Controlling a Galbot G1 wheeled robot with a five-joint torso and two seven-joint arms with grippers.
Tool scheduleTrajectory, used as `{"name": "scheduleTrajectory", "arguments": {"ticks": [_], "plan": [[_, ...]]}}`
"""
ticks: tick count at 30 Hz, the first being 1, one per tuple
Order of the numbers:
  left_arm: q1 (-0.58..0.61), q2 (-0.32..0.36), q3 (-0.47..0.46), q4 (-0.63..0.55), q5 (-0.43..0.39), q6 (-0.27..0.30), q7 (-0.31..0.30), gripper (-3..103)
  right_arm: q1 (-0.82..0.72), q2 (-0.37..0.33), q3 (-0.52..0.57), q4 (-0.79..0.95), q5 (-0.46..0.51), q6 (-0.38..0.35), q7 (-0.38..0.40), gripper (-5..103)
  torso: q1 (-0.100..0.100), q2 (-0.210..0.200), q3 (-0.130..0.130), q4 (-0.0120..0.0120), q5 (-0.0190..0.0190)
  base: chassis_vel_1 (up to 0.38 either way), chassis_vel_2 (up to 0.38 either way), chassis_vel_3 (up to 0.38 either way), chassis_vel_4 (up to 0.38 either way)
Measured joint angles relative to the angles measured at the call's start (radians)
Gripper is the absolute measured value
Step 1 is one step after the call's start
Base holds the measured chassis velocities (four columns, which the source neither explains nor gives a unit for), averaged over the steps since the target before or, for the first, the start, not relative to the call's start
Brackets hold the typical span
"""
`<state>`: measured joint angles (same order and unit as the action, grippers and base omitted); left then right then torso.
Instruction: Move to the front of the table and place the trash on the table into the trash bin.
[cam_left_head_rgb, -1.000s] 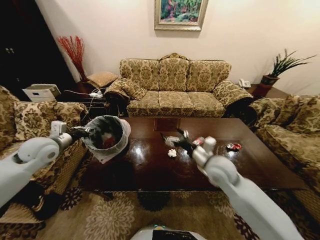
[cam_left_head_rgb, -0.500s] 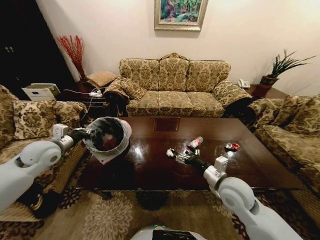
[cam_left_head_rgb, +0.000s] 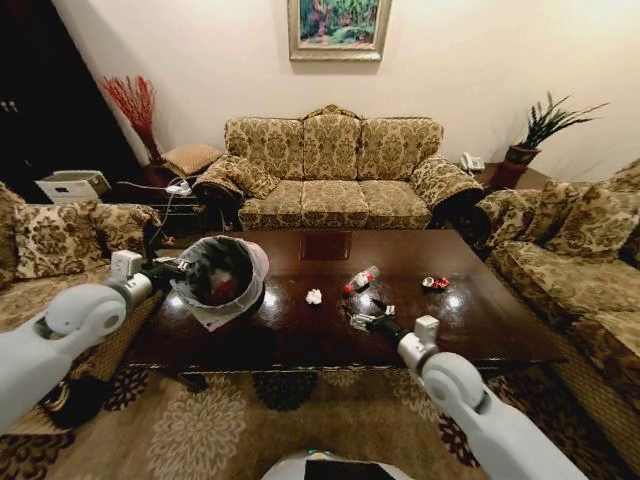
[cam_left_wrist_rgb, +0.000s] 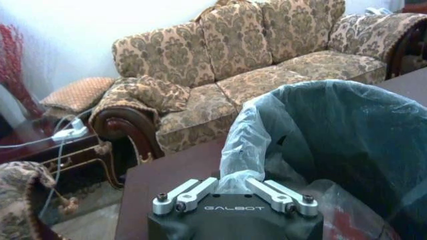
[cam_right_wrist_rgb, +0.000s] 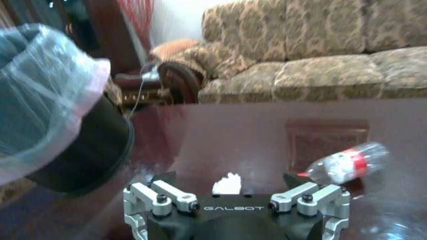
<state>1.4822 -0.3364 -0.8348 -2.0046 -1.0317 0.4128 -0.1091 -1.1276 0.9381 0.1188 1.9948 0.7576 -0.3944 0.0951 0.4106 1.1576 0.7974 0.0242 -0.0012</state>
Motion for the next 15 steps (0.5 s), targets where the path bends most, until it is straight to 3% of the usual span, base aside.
{"name": "scheduleTrajectory", "arguments": {"ticks": [5, 10, 15], "plan": [[0.003, 0.002, 0.005, -0.005, 0.003, 0.006, -0.001, 2, 0.157, 0.052, -0.130, -0.158, -0.020, -0.032, -0.004, 100, 0.000, 0.000, 0.000, 0.0011, 0.0011, 0.024, 0.033, -0.005, -0.016], [0.007, 0.007, 0.014, -0.006, 0.008, 0.014, 0.004, 2, 0.321, 0.117, -0.240, -0.339, -0.038, -0.055, 0.017, 100, 0.000, 0.000, 0.000, 0.0005, 0.0019, 0.005, 0.011, 0.000, -0.003], [0.006, 0.008, 0.019, -0.001, 0.008, 0.014, 0.005, 2, 0.405, 0.168, -0.281, -0.453, -0.054, -0.055, 0.016, 100, 0.000, 0.000, 0.000, 0.0002, 0.0010, 0.000, 0.000, 0.000, 0.000]]}}
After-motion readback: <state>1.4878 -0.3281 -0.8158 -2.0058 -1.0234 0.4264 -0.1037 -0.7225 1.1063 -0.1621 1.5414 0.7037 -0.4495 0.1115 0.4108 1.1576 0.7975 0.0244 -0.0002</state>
